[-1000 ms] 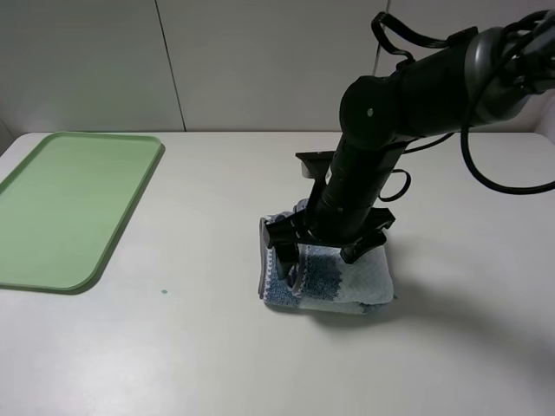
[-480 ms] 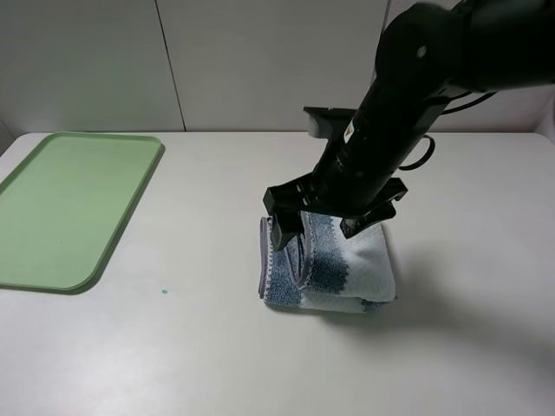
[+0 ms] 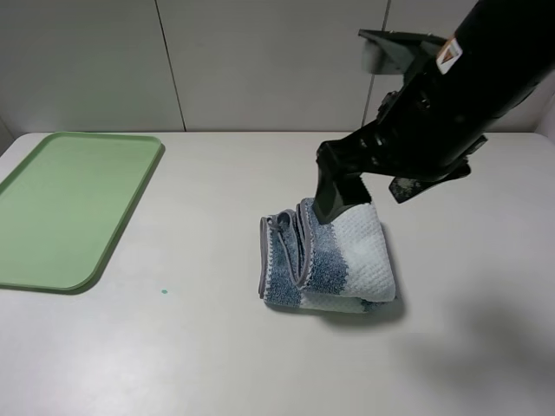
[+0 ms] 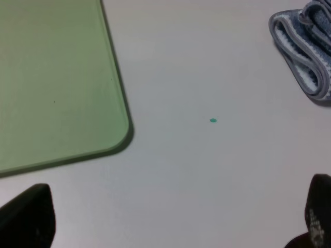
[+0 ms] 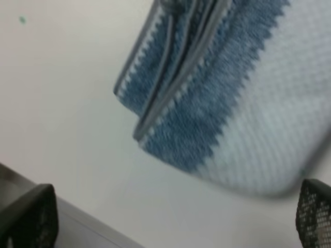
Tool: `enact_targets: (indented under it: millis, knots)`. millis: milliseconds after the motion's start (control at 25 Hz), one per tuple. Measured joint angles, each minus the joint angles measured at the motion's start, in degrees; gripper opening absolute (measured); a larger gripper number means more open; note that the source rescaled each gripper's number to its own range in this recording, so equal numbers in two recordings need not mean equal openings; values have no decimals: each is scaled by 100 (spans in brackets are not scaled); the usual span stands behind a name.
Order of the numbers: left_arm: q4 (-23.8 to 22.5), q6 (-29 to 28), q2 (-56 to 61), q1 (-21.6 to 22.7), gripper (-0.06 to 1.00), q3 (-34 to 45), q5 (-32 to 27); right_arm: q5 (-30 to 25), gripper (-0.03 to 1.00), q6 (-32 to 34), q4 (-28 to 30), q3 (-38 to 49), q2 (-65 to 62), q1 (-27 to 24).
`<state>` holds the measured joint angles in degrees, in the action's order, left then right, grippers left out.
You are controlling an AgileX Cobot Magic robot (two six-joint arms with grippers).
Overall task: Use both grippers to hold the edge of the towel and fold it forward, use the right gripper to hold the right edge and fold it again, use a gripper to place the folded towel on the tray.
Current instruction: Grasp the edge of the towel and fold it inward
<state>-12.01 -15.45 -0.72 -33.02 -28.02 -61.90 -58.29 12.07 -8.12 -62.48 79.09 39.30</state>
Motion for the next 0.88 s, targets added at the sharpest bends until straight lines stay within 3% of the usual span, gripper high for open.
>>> enact_targets:
  millis: [400,880]
  knots:
    - [0,0,0,0,96,0,0,-1064,100,-247,714,0,-1234,0]
    - [0,0,0,0,96,0,0,-1152,100,-1207,750,223,-3170,-154]
